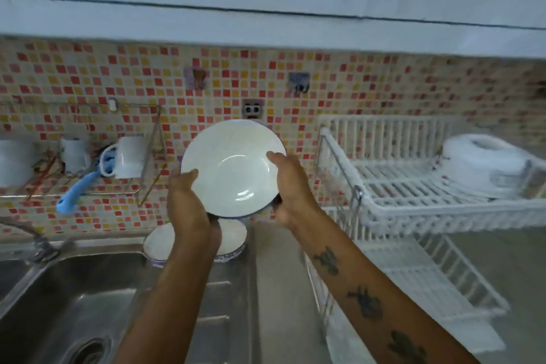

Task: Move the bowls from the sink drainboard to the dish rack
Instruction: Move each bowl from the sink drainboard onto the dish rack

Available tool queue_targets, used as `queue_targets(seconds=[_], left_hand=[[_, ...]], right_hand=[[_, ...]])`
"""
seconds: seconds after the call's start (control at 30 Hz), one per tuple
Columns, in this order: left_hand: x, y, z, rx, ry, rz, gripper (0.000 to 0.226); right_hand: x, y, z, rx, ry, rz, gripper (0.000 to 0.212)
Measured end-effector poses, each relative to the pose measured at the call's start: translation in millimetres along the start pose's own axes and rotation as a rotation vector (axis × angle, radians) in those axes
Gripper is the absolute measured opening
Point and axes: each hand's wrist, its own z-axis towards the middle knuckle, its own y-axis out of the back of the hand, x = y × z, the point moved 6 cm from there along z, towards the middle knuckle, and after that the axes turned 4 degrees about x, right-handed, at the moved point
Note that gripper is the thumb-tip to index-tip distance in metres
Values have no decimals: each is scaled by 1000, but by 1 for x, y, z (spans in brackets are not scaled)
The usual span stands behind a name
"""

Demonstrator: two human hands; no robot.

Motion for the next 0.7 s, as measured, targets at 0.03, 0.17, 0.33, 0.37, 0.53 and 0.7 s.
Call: queue_targets(seconds=[0.03, 0.17, 0.33, 0.37, 0.53, 0.7], left_hand=[[0, -24, -12, 39, 1, -18, 17], [17, -102, -57, 175, 34, -25, 18], [52, -176, -93, 476, 196, -12, 44], [60, -189, -97, 552, 293, 30, 45], [93, -234, -113, 913, 713, 238, 50], [108, -257, -87, 837, 610, 400, 61]], right_hand=[[21, 17, -10, -10, 43, 7, 16], [75, 84, -47, -47, 150, 52, 34], [108, 168, -75, -164, 210, 139, 37], [112, 183, -79, -180, 228, 156, 33], [135, 237, -86, -191, 369, 162, 17], [141, 273, -49, -84, 237, -117, 41]])
